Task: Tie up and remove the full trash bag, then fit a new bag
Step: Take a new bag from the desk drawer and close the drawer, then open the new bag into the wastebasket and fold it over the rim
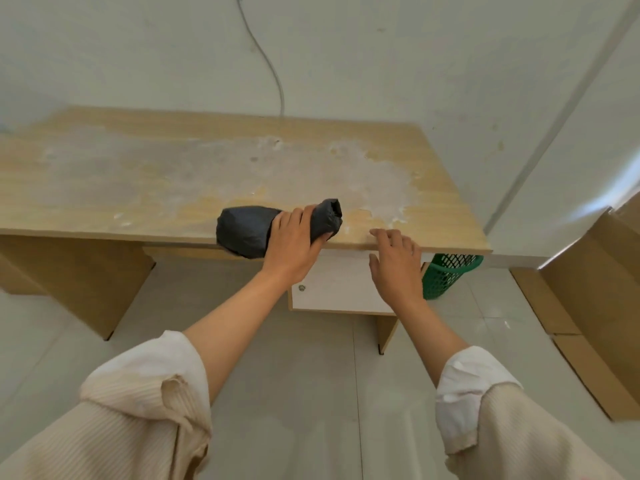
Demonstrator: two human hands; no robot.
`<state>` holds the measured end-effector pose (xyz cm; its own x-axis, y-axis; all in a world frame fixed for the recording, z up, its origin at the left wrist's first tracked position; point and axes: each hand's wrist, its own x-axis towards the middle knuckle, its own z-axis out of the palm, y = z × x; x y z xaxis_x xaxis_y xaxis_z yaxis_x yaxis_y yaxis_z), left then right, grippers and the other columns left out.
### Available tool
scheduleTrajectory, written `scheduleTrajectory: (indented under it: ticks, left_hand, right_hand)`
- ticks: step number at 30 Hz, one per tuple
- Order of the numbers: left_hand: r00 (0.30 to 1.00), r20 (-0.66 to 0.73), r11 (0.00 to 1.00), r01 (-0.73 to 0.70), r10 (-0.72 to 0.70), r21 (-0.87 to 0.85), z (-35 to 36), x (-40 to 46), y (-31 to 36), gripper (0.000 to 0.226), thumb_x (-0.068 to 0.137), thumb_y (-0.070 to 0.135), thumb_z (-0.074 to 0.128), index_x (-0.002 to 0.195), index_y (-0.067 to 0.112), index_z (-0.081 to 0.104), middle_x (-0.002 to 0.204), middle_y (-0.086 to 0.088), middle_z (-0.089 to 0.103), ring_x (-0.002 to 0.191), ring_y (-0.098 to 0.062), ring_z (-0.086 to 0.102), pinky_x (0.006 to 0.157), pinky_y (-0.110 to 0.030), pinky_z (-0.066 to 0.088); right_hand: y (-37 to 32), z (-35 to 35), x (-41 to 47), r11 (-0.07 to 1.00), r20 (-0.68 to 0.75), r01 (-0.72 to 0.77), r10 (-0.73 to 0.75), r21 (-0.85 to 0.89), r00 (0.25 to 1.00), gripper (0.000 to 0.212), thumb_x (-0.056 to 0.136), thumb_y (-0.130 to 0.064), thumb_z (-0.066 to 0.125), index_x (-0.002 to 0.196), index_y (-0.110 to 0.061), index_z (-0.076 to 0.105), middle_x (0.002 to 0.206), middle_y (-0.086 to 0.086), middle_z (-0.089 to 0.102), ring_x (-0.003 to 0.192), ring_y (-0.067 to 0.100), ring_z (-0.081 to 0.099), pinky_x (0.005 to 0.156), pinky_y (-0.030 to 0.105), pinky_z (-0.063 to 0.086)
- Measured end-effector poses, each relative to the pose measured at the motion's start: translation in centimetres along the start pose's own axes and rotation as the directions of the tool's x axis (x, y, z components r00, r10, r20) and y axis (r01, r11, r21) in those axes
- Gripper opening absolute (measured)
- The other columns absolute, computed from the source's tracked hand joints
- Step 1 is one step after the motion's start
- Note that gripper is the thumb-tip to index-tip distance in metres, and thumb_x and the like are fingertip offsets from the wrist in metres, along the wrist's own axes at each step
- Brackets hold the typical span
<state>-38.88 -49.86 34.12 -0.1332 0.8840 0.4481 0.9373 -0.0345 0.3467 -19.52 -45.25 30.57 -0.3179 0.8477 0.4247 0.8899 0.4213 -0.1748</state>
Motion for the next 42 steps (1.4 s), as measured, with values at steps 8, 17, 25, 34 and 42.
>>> scheduleTrajectory:
  ticks: [8, 17, 25, 34, 42]
  left_hand:
    - [0.929, 0.212, 0.88, 0.359, -0.304, -0.31, -11.8, 2.6, 8.8, 0.051, 0.096, 0.052, 0.036, 0.13, 0.015, 0.044, 0.114, -0.01, 0.063, 0.1, -0.029, 0.059, 0.083, -0.042, 0.049]
    - [0.78, 0.303, 0.583, 0.616, -0.548, -0.53, -18.2, 6.6, 19.2, 0.055, 0.099, 0.051, 0.028, 0.142, 0.017, 0.034, 0.13, -0.013, 0.056, 0.113, -0.032, 0.055, 0.082, -0.028, 0.037]
    - [0.717, 0.28, 0.464, 0.648, -0.638, -0.604, -16.4, 11.2, 26.5, 0.059, 0.098, 0.054, 0.026, 0.145, 0.019, 0.032, 0.134, -0.013, 0.054, 0.119, -0.033, 0.053, 0.092, -0.035, 0.04]
    - [0.596, 0.287, 0.22, 0.633, -0.75, -0.742, -12.9, 17.6, 31.7, 0.061, 0.098, 0.056, 0.022, 0.144, 0.018, 0.033, 0.139, -0.014, 0.049, 0.125, -0.032, 0.049, 0.094, -0.034, 0.037]
    - [0.58, 0.294, 0.167, 0.611, -0.759, -0.774, -9.6, 23.6, 29.7, 0.071, 0.092, 0.066, 0.019, 0.149, 0.023, 0.023, 0.142, -0.012, 0.047, 0.125, -0.033, 0.049, 0.105, -0.043, 0.038]
  right_hand:
    - [-2.1, -13.3, 0.0, 0.958, 0.23, -0.09, 0.027, 0.271, 0.973, 0.039, 0.093, -0.016, 0.053, 0.132, -0.014, 0.047, 0.129, 0.01, 0.05, 0.112, 0.03, 0.048, 0.089, 0.039, 0.041]
    - [1.0, -22.7, 2.4, 0.86, 0.329, -0.166, -0.002, 0.482, 0.944, 0.035, 0.095, -0.021, 0.052, 0.129, -0.015, 0.045, 0.126, 0.01, 0.05, 0.116, 0.024, 0.05, 0.09, 0.036, 0.044]
    - [8.8, -27.1, 7.9, 0.887, 0.385, -0.06, -0.137, 0.458, 0.913, 0.033, 0.097, -0.024, 0.05, 0.128, -0.015, 0.045, 0.125, 0.01, 0.054, 0.113, 0.024, 0.053, 0.09, 0.038, 0.045]
    - [13.6, -29.1, 14.6, 0.825, 0.543, -0.133, -0.232, 0.55, 0.807, 0.054, 0.099, -0.049, 0.035, 0.141, -0.016, 0.037, 0.132, 0.014, 0.055, 0.12, 0.027, 0.053, 0.088, 0.029, 0.037]
    - [13.4, -25.7, 20.1, 0.672, 0.603, -0.28, -0.309, 0.686, 0.735, 0.05, 0.092, -0.063, 0.038, 0.122, -0.024, 0.046, 0.115, 0.005, 0.063, 0.107, 0.024, 0.059, 0.095, 0.045, 0.047]
